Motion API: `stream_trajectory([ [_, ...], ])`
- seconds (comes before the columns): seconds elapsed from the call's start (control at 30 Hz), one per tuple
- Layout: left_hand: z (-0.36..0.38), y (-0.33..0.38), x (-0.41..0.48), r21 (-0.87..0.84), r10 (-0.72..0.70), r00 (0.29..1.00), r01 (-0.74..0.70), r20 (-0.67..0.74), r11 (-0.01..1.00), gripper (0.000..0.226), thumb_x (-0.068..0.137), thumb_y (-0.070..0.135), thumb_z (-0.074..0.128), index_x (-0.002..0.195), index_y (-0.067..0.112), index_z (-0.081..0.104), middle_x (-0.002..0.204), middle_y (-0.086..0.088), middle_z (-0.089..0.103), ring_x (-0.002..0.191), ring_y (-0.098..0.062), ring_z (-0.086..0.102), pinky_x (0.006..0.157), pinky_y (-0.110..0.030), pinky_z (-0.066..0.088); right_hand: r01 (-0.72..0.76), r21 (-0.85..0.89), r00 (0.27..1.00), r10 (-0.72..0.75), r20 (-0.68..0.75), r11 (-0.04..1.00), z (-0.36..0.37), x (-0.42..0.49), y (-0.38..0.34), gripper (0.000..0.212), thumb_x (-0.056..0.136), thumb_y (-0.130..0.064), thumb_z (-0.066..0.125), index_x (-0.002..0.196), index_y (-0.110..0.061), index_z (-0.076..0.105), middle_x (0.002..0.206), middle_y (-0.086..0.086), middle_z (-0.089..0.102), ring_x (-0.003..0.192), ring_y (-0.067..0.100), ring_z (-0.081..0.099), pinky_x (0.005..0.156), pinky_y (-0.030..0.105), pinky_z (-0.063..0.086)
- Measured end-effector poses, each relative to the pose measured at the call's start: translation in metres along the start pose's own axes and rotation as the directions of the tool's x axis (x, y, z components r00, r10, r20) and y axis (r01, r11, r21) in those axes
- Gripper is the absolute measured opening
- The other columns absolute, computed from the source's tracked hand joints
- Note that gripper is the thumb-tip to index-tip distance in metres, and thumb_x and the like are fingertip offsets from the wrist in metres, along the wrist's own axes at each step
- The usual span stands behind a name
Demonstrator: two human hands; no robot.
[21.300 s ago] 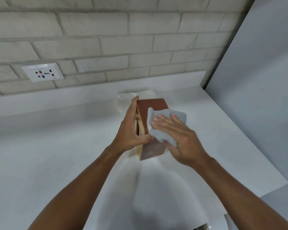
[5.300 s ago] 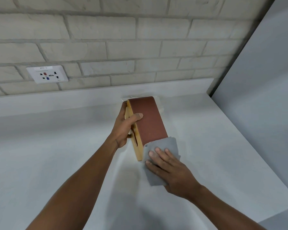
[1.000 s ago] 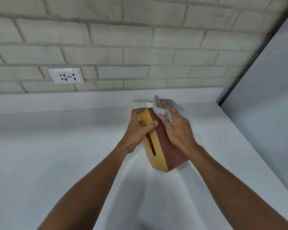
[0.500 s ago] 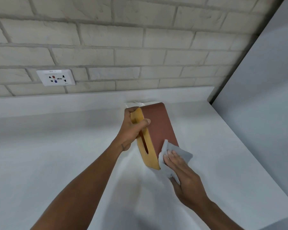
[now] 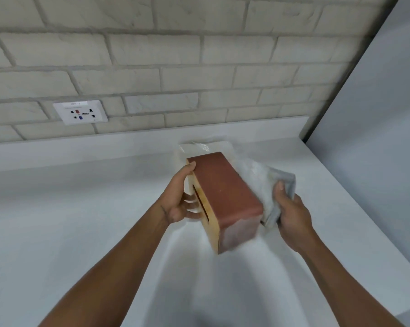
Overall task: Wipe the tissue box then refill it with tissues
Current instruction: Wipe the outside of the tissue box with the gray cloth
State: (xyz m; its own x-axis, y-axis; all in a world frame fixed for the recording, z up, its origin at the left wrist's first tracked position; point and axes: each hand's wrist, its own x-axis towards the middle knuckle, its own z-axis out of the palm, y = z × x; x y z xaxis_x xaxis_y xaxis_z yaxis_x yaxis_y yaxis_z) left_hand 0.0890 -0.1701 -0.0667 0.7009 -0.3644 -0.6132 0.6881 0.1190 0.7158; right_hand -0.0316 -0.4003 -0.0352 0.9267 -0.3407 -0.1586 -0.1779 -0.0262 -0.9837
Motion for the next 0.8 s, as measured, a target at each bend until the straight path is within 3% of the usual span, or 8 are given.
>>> stream_trajectory([
  [0.1,0.002,0.003,0.004,-0.06,-0.11,0.993,0.112,0.031,0.992,0.056,0.079,0.074,0.068,0.12,0.035,0.069,0.108,-0.021,0.062,0.098,-0.042,0.063,0.092,-0.067,0.053,0.115,-0.119,0.993,-0.114,0.01,0.986,0.003,-0.017,0.008,0.048,0.09,-0.062,0.05,0.09,-0.019,0.07,0.071,-0.005,0.071,0.075,0.009,0.067,0.068,0.019,0.051],
  [0.17,0.002,0.005,0.006,-0.061,-0.163,0.986,0.166,0.043,0.984,0.056,0.078,0.075,0.069,0.118,0.036,0.066,0.114,-0.024,0.06,0.1,-0.044,0.061,0.093,-0.07,0.049,0.185,-0.154,0.983,-0.184,0.025,0.971,0.006,-0.023,0.014,0.034,0.087,-0.051,0.047,0.102,-0.028,0.068,0.08,-0.019,0.072,0.083,-0.002,0.065,0.072,0.013,0.048],
  [0.3,0.0,0.001,0.013,0.015,-0.253,0.966,0.253,0.046,0.967,0.065,0.074,0.081,0.066,0.118,0.034,0.06,0.13,-0.033,0.063,0.115,-0.05,0.064,0.098,-0.073,0.047,0.275,-0.201,0.961,-0.267,0.068,0.94,0.012,-0.021,0.006,0.032,0.092,-0.039,0.05,0.122,-0.032,0.06,0.103,-0.03,0.069,0.106,-0.011,0.061,0.086,0.005,0.044],
  [0.37,0.0,-0.004,0.016,0.056,-0.299,0.952,0.296,0.059,0.953,0.075,0.074,0.09,0.058,0.124,0.033,0.055,0.131,-0.04,0.061,0.122,-0.058,0.061,0.096,-0.072,0.051,0.278,-0.232,0.96,-0.268,0.076,0.932,0.014,-0.016,-0.005,0.019,0.096,-0.043,0.053,0.109,-0.036,0.064,0.092,-0.034,0.07,0.096,-0.013,0.063,0.079,0.006,0.046],
  [0.43,0.0,-0.005,0.017,0.094,-0.32,0.944,0.313,0.075,0.945,0.084,0.074,0.095,0.05,0.132,0.034,0.05,0.125,-0.042,0.063,0.116,-0.06,0.064,0.096,-0.07,0.052,0.279,-0.259,0.96,-0.268,0.076,0.925,0.014,-0.009,-0.015,0.019,0.092,-0.046,0.051,0.097,-0.035,0.066,0.083,-0.032,0.07,0.084,-0.011,0.065,0.071,0.007,0.047],
  [0.57,-0.005,-0.003,0.014,0.201,-0.32,0.945,0.301,0.071,0.932,0.111,0.073,0.101,0.036,0.158,0.029,0.031,0.118,-0.042,0.067,0.109,-0.056,0.069,0.098,-0.066,0.054,0.297,-0.292,0.955,-0.282,0.094,0.909,0.017,0.005,-0.033,0.025,0.093,-0.048,0.049,0.104,-0.037,0.068,0.091,-0.027,0.071,0.089,-0.01,0.065,0.074,0.007,0.046],
  [0.7,-0.002,-0.002,0.009,0.443,-0.225,0.973,0.223,-0.047,0.869,0.111,0.076,0.1,0.013,0.162,0.031,0.018,0.109,-0.03,0.075,0.098,-0.041,0.077,0.08,-0.051,0.062,0.266,-0.313,0.964,-0.249,0.095,0.912,0.023,0.019,-0.038,0.024,0.097,-0.051,0.049,0.099,-0.038,0.07,0.095,-0.016,0.073,0.09,-0.001,0.067,0.073,0.012,0.049],
  [0.8,0.001,-0.008,0.009,0.674,0.124,0.978,0.021,-0.167,0.739,0.086,0.091,0.087,0.014,0.159,0.035,0.022,0.118,-0.014,0.073,0.095,-0.032,0.078,0.085,-0.048,0.062,0.223,-0.315,0.974,-0.219,0.051,0.923,0.026,0.025,-0.035,0.034,0.096,-0.056,0.049,0.092,-0.03,0.07,0.092,-0.004,0.073,0.088,0.011,0.067,0.079,0.027,0.053],
])
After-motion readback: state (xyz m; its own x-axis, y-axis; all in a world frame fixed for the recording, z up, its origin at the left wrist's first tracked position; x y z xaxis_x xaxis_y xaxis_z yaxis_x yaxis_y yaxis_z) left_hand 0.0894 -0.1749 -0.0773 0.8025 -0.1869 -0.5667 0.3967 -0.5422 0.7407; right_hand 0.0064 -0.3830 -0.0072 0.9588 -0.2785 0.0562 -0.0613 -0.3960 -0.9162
